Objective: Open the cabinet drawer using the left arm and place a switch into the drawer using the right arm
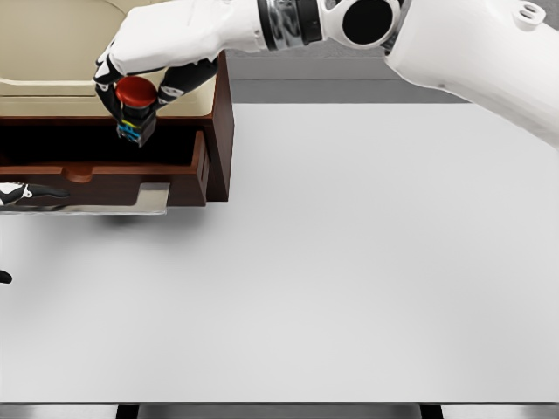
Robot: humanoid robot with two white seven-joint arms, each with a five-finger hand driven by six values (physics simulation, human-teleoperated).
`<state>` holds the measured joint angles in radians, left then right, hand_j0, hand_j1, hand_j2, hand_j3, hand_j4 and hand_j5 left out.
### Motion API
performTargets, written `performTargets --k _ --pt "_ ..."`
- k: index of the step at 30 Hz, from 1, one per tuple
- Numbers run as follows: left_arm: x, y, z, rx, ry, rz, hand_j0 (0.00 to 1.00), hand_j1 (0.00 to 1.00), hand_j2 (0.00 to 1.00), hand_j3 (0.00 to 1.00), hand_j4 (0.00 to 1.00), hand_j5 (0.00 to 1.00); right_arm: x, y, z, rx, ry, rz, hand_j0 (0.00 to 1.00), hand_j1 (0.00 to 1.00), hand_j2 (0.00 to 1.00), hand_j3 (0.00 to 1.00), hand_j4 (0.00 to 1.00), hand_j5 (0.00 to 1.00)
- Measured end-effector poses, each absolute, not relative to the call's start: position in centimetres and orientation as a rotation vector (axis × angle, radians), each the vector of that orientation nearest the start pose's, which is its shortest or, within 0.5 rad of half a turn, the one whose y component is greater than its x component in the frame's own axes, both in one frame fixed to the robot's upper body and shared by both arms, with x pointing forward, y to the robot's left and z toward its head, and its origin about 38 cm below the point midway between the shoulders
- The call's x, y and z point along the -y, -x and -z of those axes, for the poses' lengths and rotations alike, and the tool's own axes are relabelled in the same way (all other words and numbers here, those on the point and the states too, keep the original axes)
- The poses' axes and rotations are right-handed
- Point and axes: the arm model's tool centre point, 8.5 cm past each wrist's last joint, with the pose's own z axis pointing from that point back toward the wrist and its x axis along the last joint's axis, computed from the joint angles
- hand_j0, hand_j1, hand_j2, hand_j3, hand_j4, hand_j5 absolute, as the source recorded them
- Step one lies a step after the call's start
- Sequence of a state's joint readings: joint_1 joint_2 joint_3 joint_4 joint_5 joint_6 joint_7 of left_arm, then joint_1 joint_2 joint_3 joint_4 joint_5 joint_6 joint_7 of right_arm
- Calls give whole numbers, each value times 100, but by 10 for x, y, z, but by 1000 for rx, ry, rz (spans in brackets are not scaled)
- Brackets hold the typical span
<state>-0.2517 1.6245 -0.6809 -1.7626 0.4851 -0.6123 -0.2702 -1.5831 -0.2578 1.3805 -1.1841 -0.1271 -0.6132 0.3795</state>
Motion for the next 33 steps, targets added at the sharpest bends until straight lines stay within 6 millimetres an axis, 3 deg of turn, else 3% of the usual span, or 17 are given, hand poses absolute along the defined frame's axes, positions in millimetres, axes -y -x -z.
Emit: performTargets --k 11,18,27,33 --pt "-431 -303 -281 1362 -61 1545 100 100 100 100 100 100 -31 -470 -402 -2020 -6 2489 45 45 45 45 45 45" --pt "-431 -302 -279 1357 -57 1543 100 100 100 100 100 100 -39 -471 -401 -1995 -78 2464 44 44 44 44 44 44" --pt "-431 -301 -276 1349 -50 1540 100 100 100 100 100 100 -49 -469 -393 -2043 -42 2434 44 44 44 44 44 44" --pt "-431 -301 -276 1350 -50 1540 100 100 100 100 100 100 -56 -477 -392 -2045 -98 2443 43 43 43 43 43 43"
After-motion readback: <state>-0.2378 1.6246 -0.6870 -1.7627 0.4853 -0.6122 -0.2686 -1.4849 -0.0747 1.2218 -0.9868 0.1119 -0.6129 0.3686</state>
